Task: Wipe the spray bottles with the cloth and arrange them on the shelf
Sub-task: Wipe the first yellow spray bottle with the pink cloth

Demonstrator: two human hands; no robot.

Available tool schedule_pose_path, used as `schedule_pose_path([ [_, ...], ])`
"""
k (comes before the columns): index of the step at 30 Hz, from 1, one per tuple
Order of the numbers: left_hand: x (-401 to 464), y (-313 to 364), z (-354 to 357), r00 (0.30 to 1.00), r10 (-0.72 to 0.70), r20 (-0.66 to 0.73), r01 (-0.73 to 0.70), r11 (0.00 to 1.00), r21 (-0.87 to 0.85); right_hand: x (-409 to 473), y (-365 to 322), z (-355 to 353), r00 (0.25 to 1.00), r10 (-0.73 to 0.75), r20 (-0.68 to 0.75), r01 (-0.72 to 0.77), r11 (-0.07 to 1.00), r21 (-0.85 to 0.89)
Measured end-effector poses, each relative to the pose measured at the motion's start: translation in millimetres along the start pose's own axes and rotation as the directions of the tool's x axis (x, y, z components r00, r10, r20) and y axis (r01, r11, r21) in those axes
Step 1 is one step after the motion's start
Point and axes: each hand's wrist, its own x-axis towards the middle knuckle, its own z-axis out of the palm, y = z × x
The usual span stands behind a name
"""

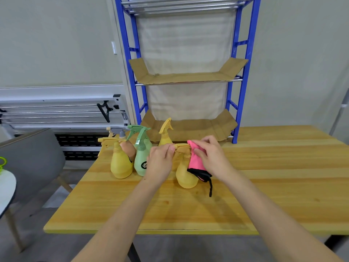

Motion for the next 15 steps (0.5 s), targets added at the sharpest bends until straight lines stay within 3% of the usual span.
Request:
schedule_pose_path([
  [5,-4,4,-1,0.999,-0.042,-0.031,0.040,0.997,-0.061,-33,7,11,0.971,-0.030,-0.237,0.058,0.992,0.112],
  [8,-3,8,0,1.000,-0.027,-0.014,0.027,0.999,-0.032,-48,4,23,0.967,-0.170,-0.188,0.185,0.981,0.064],
  [11,-1,12,0,1.000,-0.009,-0.005,0.009,0.999,0.044,-46,1,35,0.992,-0.103,-0.071,0.103,0.995,-0.011],
  [12,-1,13,0,1.000,-0.008,-0.008,0.009,0.997,0.080,-45,1,38,0.994,-0.085,-0.068,0.082,0.995,-0.053],
  [15,-1,17,-1,1.000,-0.010,-0.013,0.012,0.989,0.150,-46,0,44,0.970,-0.214,-0.115,0.188,0.961,-0.203],
])
